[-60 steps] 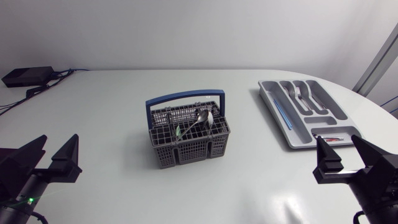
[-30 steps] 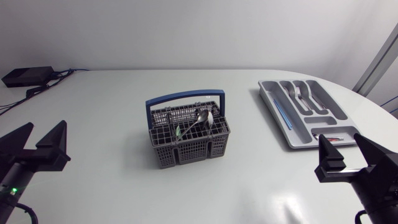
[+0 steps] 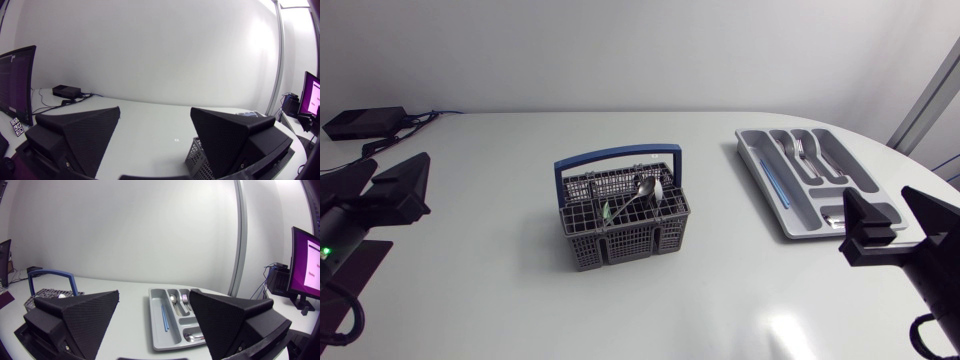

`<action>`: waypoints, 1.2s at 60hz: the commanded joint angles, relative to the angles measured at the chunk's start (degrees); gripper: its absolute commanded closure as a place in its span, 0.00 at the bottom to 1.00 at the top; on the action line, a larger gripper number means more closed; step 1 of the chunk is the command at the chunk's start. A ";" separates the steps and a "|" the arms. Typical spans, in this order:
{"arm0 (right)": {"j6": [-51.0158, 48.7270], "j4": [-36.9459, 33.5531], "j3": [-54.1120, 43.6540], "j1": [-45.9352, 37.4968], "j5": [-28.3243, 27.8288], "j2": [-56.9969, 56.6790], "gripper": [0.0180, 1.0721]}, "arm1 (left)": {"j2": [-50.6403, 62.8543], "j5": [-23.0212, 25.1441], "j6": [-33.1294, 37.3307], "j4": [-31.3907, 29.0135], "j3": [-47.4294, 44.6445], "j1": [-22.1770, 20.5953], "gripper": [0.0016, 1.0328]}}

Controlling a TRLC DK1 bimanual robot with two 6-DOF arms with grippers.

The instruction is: Unload the cutlery basket into the drawer organizer.

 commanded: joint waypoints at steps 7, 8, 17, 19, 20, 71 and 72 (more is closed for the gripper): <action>2.38 1.36 5.28 0.45 1.38 7.09 0.04 | 9.06 -5.29 0.00 -4.42 8.34 -5.49 0.04; 2.46 1.36 5.54 0.45 1.38 7.44 0.04 | 9.50 -5.29 -0.09 -4.77 8.78 -5.66 0.04; 2.73 2.15 8.27 1.59 2.26 10.78 0.04 | 13.80 -5.46 -1.41 -8.55 13.79 -6.72 0.05; 2.73 2.15 9.06 1.86 2.61 11.83 0.04 | 14.77 -5.55 -1.93 -8.91 14.94 -7.24 0.05; 2.73 2.15 9.41 2.03 2.70 12.36 0.04 | 15.03 -5.55 -2.02 -9.08 15.55 -7.42 0.05; 3.96 -24.13 30.68 14.25 10.26 33.02 0.05 | 29.53 -4.76 17.75 -34.22 31.28 -18.76 0.05; 4.40 -24.83 31.21 14.25 10.26 33.45 0.05 | 29.62 -4.76 18.11 -34.66 31.64 -18.93 0.06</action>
